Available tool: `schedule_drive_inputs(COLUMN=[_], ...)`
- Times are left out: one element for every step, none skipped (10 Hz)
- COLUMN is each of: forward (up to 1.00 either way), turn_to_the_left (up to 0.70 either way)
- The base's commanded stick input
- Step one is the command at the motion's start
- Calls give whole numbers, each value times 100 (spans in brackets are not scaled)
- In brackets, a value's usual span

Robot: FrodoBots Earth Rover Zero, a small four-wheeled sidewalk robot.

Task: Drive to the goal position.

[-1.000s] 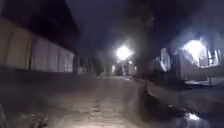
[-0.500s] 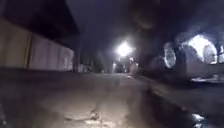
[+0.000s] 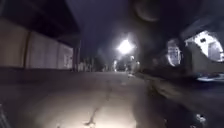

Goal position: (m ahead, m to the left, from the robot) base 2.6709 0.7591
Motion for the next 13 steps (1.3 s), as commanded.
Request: schedule_drive_inputs(forward=[69,69,69,69,69,69,69,69,69,69,69,69,69], turn_to_the_left=[0,0,0,-3,-6,-10,-14,-17,-21,-25,-28,-32,-34])
